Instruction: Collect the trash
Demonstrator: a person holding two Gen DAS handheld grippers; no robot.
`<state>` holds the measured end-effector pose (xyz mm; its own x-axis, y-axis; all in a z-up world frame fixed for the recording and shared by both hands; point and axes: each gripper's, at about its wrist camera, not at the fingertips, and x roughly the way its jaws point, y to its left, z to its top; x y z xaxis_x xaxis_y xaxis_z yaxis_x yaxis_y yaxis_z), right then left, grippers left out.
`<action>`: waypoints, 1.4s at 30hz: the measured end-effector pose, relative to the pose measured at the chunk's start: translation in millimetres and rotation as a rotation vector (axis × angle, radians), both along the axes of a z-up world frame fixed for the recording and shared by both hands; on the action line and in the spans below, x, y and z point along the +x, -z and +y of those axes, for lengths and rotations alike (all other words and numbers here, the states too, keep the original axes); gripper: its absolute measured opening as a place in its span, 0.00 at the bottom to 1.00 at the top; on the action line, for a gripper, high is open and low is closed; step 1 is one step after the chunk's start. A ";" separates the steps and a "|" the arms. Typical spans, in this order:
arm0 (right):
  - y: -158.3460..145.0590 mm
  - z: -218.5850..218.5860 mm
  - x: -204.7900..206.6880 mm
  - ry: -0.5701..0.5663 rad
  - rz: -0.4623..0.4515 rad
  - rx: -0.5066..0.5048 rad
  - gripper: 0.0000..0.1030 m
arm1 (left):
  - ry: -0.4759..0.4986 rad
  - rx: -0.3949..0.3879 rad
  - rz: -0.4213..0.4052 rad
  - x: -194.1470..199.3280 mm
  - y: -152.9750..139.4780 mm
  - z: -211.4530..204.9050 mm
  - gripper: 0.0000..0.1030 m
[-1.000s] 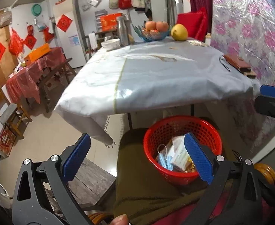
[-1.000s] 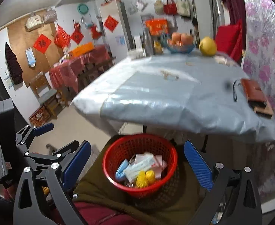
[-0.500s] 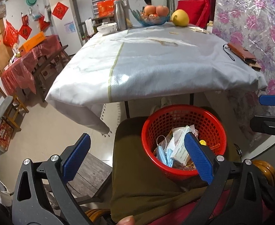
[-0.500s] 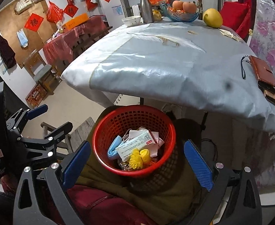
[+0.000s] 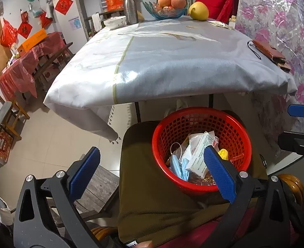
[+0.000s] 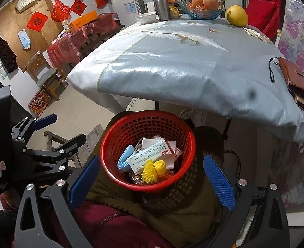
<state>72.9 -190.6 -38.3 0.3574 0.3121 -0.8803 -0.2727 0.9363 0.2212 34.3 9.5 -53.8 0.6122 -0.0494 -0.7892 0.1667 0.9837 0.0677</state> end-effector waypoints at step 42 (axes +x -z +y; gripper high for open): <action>-0.9 -5.5 -1.0 0.012 -0.007 0.049 0.95 | 0.027 0.017 -0.017 -0.7 0.6 -12.5 0.93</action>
<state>71.9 -196.1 -37.4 0.3680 0.3504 -0.8613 -0.2630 0.9277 0.2651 33.6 -3.0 -54.4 0.6239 -0.0529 -0.7797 0.1921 0.9775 0.0873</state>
